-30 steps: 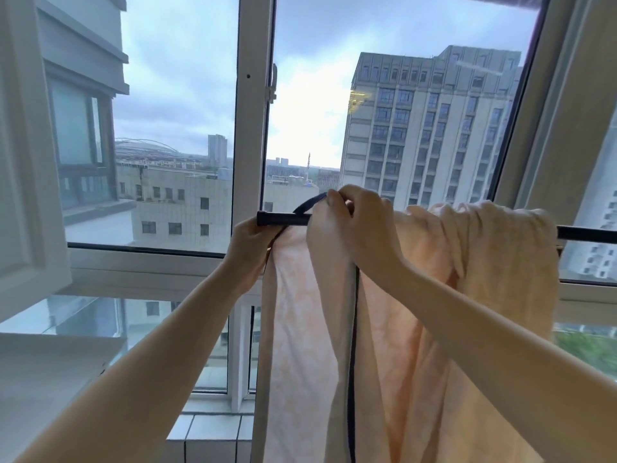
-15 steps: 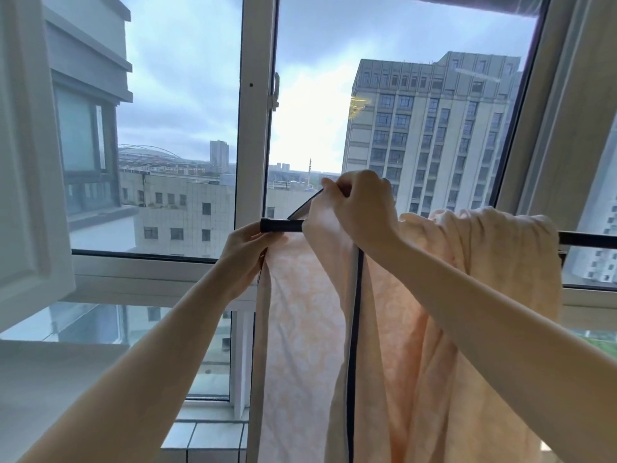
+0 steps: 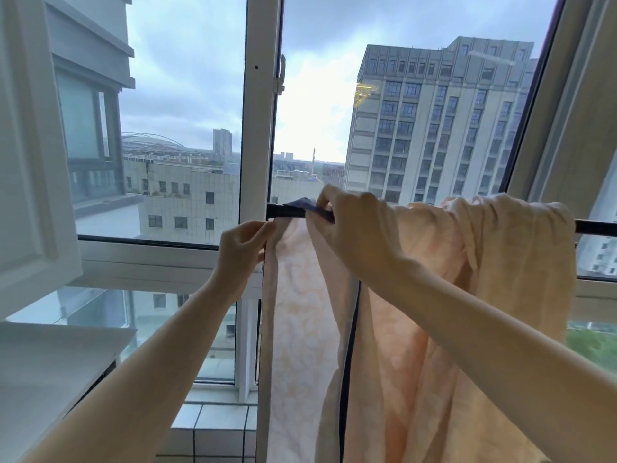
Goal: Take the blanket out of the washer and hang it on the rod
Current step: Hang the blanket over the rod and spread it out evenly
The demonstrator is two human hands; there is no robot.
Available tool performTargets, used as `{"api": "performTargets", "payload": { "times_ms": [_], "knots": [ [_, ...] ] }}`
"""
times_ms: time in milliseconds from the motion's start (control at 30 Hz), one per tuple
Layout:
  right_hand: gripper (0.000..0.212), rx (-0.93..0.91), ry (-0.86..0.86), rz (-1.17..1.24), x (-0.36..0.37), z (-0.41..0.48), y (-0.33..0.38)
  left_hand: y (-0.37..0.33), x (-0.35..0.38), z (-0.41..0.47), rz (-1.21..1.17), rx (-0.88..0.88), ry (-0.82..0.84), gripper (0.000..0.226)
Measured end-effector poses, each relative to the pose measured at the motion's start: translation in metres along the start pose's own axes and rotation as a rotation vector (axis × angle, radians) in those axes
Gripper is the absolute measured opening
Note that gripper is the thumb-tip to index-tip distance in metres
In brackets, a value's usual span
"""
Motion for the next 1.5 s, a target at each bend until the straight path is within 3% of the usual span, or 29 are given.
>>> {"api": "performTargets", "payload": {
  "times_ms": [67,267,800,1167,1500],
  "knots": [
    [0.01,-0.049,0.013,-0.01,0.01,-0.016,0.013,-0.002,0.0,-0.008,0.119,0.1,0.017,0.009],
    [0.03,0.067,0.163,0.075,0.065,-0.057,0.012,0.012,0.015,-0.039,0.327,0.213,0.169,0.012],
    [0.024,0.418,0.548,0.139,0.186,-0.207,0.001,0.139,-0.007,-0.12,0.465,-0.071,0.362,0.015],
    [0.025,0.515,0.762,0.078,0.246,-0.296,0.005,0.193,-0.036,-0.155,0.546,-0.154,0.287,0.011],
    [0.021,0.521,0.959,0.036,0.272,-0.35,0.013,0.17,-0.035,-0.139,0.468,-0.09,0.145,0.009]
  ]
}}
Point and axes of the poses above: each hand's wrist, its own z-axis towards the middle knuckle, its own x-axis out of the palm, y = z × x, the point moved 10 cm from there along z, towards the middle knuckle, and after that the axes turned 3 degrees about z, right-handed, at the moved point
